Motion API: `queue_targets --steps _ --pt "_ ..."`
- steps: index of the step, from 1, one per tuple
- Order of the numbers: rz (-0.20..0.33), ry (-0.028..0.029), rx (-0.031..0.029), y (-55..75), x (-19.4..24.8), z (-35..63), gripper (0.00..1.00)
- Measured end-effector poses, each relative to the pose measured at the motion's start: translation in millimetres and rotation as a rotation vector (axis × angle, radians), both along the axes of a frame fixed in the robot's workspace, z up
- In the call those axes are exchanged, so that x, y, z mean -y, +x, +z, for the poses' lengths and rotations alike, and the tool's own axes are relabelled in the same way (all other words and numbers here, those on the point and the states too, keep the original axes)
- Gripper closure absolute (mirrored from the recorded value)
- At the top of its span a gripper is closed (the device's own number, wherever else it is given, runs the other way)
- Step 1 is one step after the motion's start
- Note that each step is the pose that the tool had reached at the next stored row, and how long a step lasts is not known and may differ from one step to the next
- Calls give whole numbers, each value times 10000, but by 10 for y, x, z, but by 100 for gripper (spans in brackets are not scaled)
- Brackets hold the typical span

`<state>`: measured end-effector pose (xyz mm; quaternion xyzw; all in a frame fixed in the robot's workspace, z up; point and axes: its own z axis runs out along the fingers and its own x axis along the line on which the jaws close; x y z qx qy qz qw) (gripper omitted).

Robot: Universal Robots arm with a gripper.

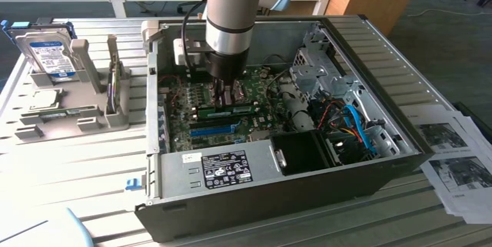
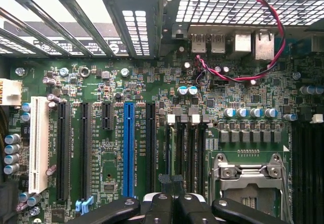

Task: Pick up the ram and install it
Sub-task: 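Press down the ram until it locks into place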

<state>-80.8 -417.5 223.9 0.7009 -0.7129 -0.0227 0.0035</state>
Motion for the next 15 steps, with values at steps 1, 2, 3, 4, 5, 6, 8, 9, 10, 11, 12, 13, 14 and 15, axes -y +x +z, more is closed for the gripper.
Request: queue_targets --steps 1,2,3,4,5,6,8,9,10,11,12,13,14,15 --pt "0 -1 0 0 0 -5 91" --pt "0 0 0 0 0 -7 91" --pt "1 0 0 0 0 -9 91" --pt "0 0 0 0 0 -10 91" --pt "0 0 1 0 0 -10 91" --pt "0 1 0 0 0 -10 91" --pt "0 0 0 0 0 -10 91" --pt "0 0 1 0 0 -10 91" --pt "0 0 0 0 0 -10 91" --pt "0 -1 0 0 0 -11 91" --pt "0 -2 0 0 0 -12 91" --pt "1 0 0 0 0 -14 91" --pt "0 1 1 0 0 -16 91" --pt "0 -1 0 0 0 -17 91"
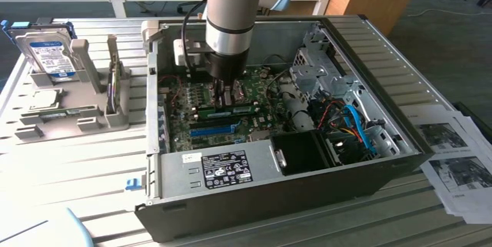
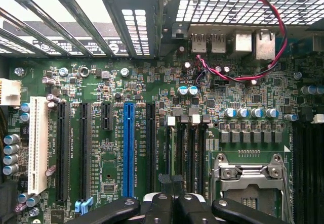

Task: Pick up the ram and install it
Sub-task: 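Press down the ram until it locks into place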

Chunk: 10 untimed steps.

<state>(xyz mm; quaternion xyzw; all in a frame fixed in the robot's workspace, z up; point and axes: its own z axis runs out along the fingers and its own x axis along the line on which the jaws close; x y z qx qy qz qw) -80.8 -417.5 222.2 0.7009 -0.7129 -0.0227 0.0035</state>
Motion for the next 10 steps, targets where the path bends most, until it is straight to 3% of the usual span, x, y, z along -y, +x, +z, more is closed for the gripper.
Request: queue_targets --steps 10 --pt "0 1 0 0 0 -7 91"
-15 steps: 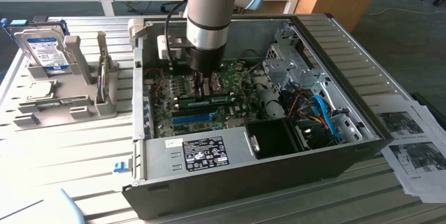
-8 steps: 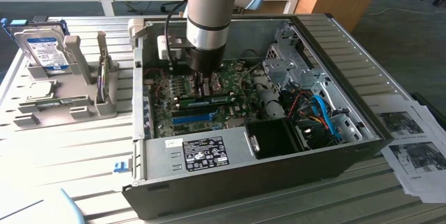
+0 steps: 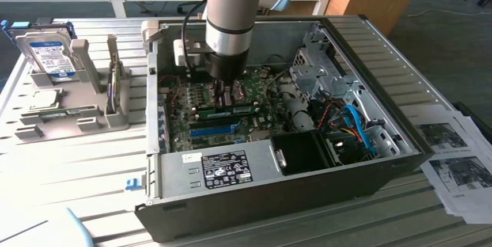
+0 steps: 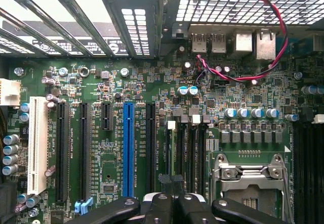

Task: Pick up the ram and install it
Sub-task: 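Press down the ram until it locks into place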

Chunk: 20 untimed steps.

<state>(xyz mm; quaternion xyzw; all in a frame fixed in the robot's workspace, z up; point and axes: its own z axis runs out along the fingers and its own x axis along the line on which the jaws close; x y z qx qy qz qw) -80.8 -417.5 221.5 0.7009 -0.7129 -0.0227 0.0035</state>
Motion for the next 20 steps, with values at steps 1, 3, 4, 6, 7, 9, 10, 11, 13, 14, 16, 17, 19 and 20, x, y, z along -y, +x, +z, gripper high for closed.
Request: queue_targets --steps 1,3,4,6,7,9,10,11,13,14,16,17,19,20 --pt "0 0 0 0 0 0 91" --pt "1 1 0 0 0 -1 91" --pt "0 1 1 0 0 0 91" --pt "0 7 4 0 -1 5 91" --pt "0 14 10 1 -2 10 91" --pt "1 4 4 1 -1 39 91" --pt "1 3 2 1 0 55 91" --pt "1 3 2 1 0 68 91" --pt "1 1 1 1 0 95 91" --pt "1 1 1 0 0 109 91" --pt "0 1 1 0 0 138 91" --pt "0 1 1 0 0 153 91" --pt "0 1 2 0 0 185 91" --pt "0 1 1 0 0 203 91"
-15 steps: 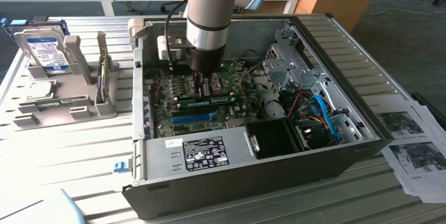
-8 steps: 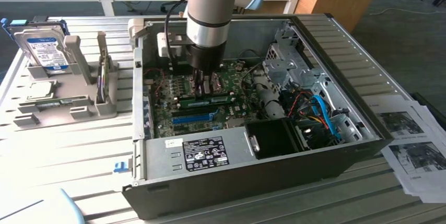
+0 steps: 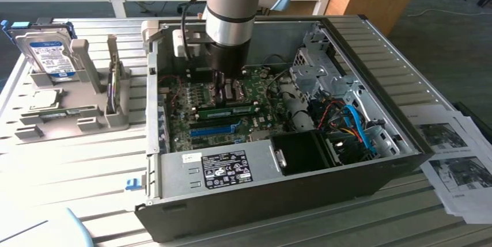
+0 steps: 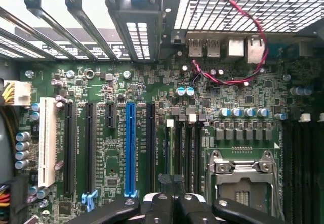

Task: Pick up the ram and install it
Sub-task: 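Press down the ram until it locks into place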

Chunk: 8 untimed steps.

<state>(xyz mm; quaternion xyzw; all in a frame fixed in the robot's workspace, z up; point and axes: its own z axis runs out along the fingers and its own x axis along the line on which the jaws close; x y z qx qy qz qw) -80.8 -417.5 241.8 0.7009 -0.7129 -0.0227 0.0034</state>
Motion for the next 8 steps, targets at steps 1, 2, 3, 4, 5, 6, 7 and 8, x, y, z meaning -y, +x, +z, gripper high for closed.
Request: queue_targets --steps 1,2,3,4,5,6,7,8 --pt "0 0 0 0 0 19 91" --pt "0 0 0 0 0 38 91" --pt "0 0 0 0 0 57 91" --pt "0 -2 0 0 0 78 91" --pt "0 -1 0 0 0 97 91" --pt "0 -1 0 0 0 118 91" --pt "0 0 0 0 0 139 91" --pt "0 0 0 0 0 157 91"
